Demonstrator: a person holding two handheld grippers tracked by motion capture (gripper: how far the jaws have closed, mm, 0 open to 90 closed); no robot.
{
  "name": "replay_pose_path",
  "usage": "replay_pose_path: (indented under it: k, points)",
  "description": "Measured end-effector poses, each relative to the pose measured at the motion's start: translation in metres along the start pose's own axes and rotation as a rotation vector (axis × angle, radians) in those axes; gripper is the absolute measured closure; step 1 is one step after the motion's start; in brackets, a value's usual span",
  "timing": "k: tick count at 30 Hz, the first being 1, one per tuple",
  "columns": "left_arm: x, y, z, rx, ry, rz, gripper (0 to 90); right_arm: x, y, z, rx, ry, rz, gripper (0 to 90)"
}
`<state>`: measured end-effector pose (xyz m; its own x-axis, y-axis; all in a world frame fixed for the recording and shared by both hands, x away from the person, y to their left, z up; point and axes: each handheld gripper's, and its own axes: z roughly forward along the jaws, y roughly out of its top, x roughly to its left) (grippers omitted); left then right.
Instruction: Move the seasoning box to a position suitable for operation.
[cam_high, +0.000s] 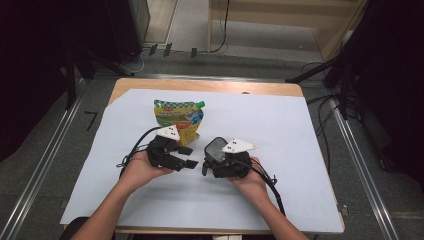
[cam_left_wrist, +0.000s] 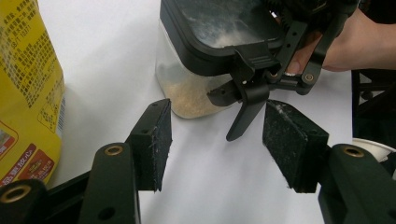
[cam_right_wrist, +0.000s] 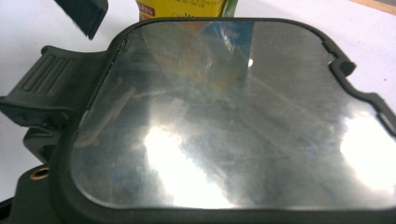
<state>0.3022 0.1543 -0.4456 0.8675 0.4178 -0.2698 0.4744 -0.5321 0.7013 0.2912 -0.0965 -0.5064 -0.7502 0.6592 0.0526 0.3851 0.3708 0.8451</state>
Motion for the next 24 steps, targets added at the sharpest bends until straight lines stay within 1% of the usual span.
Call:
replay_pose_path:
  k: [2,5,8,12,13,15,17,19,20,22,24]
  points:
    - [0.0,0.0,0.0,-0.008,-0.004,-0.002,43.2,0.0,0.0,-0.001,0.012,0.004,-0.003,14.9]
    - [0.0,0.0,0.0,-0.001,-0.004,0.0,43.2,0.0,0.0,-0.003,0.019,0.011,-0.009,14.5]
    - [0.0,0.0,0.002,0.005,-0.006,0.004,43.2,-0.001,0.0,-0.006,0.029,0.025,0.004,13.8]
    - [0.001,0.001,0.002,0.008,-0.009,0.013,44.1,-0.003,-0.002,-0.01,0.043,0.04,0.011,13.1]
    - [0.002,0.002,0.002,0.002,-0.016,0.007,44.3,-0.006,-0.005,-0.015,0.054,0.059,0.038,13.2]
    - [0.003,0.002,0.002,0.009,-0.018,0.012,44.5,-0.007,-0.007,-0.02,0.067,0.065,0.063,13.4]
    - [0.003,0.002,0.003,0.013,-0.025,0.015,44.8,-0.008,-0.008,-0.026,0.069,0.069,0.059,13.9]
    - [0.004,0.002,0.003,0.015,-0.023,0.018,45.1,-0.008,-0.007,-0.032,0.077,0.063,0.059,14.9]
    - [0.004,0.003,0.003,0.014,-0.019,0.018,45.4,-0.008,-0.008,-0.035,0.079,0.068,0.062,15.8]
    - [0.005,0.005,0.004,0.009,-0.013,0.013,46.2,-0.009,-0.009,-0.041,0.089,0.074,0.08,15.8]
    - [0.006,0.006,0.005,0.009,-0.013,0.013,46.5,-0.009,-0.01,-0.05,0.082,0.069,0.09,16.1]
